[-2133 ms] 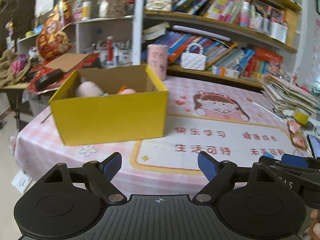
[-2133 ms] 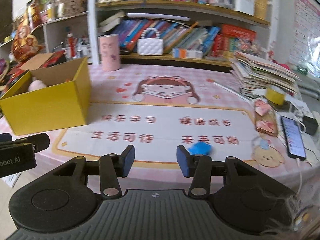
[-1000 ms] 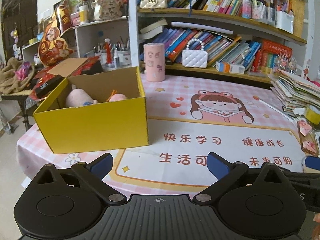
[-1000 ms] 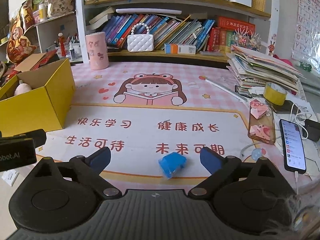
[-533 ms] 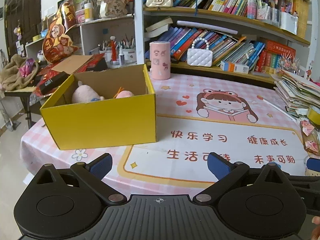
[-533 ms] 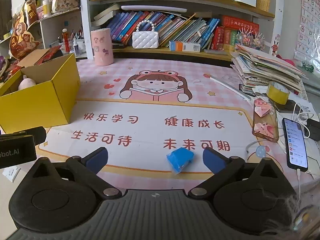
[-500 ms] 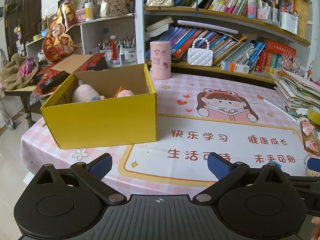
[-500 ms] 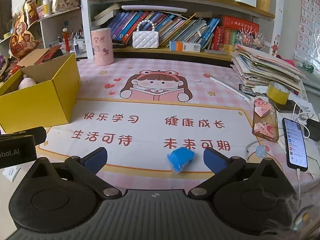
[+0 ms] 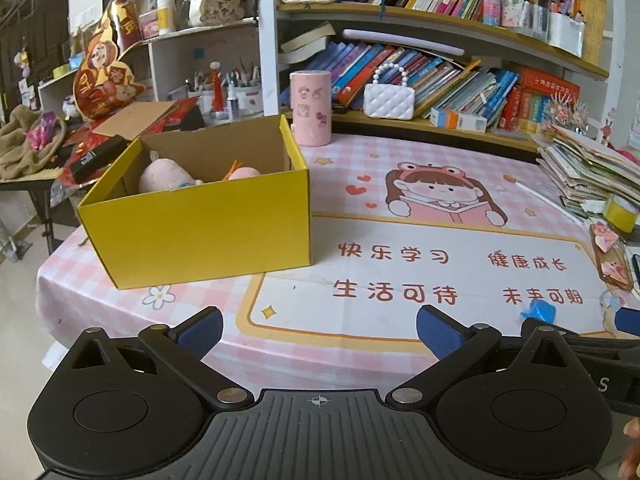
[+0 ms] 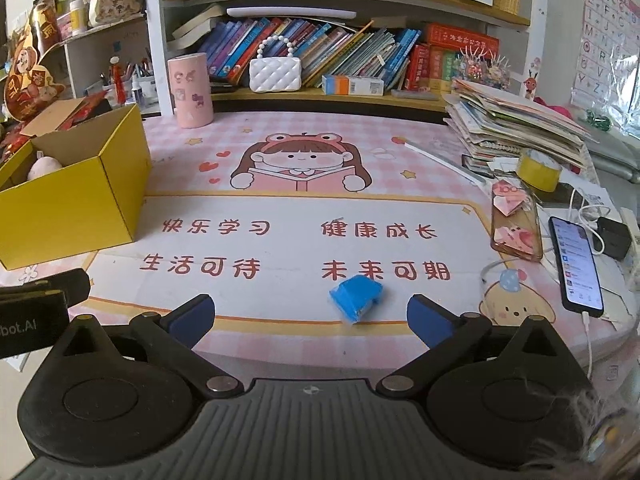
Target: Organize objects
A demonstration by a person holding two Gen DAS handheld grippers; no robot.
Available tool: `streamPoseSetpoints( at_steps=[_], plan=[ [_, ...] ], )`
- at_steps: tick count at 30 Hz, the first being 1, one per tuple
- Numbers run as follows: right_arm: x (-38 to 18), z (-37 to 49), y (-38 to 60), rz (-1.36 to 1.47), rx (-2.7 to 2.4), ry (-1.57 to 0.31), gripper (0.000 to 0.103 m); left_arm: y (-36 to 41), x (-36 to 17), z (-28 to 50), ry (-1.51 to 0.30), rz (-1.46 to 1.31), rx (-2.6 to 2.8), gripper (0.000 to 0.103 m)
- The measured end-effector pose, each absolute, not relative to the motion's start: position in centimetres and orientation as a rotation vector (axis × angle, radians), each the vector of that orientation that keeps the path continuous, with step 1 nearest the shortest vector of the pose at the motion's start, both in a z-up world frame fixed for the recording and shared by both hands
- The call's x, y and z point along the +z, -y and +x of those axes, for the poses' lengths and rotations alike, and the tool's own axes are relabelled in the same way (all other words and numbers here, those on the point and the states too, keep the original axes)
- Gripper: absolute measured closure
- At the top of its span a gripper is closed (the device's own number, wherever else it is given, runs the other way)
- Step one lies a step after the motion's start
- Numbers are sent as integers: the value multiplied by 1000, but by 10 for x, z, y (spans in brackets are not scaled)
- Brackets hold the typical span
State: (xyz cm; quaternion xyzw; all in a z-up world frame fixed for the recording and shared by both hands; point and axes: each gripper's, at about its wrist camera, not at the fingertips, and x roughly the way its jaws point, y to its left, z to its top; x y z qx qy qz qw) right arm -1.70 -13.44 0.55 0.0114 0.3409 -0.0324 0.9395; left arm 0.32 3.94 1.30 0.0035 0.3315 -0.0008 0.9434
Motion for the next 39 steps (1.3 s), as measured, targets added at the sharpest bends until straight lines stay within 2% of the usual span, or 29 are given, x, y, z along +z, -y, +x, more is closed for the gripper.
streamPoseSetpoints(
  at_steps=[6,11,21,28,29,31,39],
  plan=[
    [0,-9,145,53,-79,-718,3,-48,11,3,-682,-20,19,0],
    [-13,8,153,58,-82,-760,21,-57,10,6,-685,-53,55,0],
    [-37,40,175,55,-63,-777,28,-51,7,19,-693,-54,89,0],
    [-57,62,182,30,-46,-834,46,-46,3,23,-704,-61,110,0],
    [-59,65,183,33,-46,-841,54,-45,2,23,-706,-63,114,0],
    [-61,67,187,41,-39,-840,61,-43,2,23,-709,-66,121,0],
    [-44,72,172,3,76,-796,66,-46,2,21,-707,-95,168,0]
  ],
)
